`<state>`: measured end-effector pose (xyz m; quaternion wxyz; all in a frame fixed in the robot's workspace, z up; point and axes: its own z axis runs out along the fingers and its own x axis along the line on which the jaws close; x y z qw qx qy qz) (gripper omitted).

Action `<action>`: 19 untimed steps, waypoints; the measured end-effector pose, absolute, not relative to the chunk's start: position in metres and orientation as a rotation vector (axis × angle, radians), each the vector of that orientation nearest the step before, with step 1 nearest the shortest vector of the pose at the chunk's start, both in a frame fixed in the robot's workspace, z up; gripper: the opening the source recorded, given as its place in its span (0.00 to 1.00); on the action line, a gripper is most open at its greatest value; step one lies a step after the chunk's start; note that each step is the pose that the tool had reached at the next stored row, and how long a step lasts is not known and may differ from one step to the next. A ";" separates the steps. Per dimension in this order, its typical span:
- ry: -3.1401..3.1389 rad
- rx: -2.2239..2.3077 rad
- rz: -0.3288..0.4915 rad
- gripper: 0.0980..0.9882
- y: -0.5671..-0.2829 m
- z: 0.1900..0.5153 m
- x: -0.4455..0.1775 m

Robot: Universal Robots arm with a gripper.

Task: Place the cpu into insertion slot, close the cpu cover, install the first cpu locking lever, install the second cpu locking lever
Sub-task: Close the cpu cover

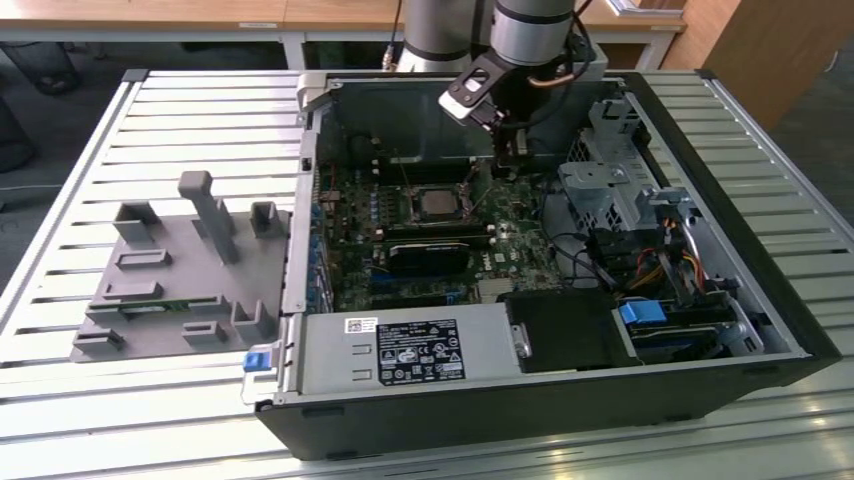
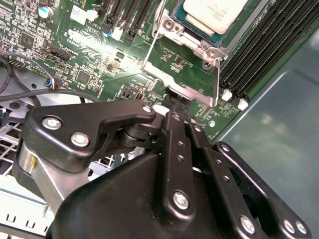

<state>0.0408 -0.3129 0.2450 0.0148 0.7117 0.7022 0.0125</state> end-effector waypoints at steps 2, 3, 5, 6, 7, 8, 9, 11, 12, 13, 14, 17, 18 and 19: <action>2.186 2.215 0.039 0.01 -0.313 0.245 0.039; 2.186 2.215 0.039 0.01 -0.313 0.245 0.037; 2.186 2.215 0.039 0.01 -0.313 0.245 0.037; 2.185 2.215 0.039 0.01 -0.313 0.245 0.037; 2.186 2.215 0.039 0.01 -0.313 0.245 0.036; 2.186 2.215 0.039 0.01 -0.313 0.245 0.036; 2.186 2.215 0.039 0.01 -0.313 0.245 0.036; 2.186 2.215 0.039 0.01 -0.313 0.245 0.036; 2.186 2.215 0.039 0.01 -0.313 0.245 0.036; 2.186 2.215 0.039 0.01 -0.313 0.245 0.035; 2.186 2.215 0.039 0.01 -0.313 0.245 0.035; 2.186 2.215 0.039 0.01 -0.313 0.245 0.034; 2.186 2.215 0.039 0.01 -0.313 0.245 0.034; 2.186 2.215 0.039 0.01 -0.313 0.245 0.034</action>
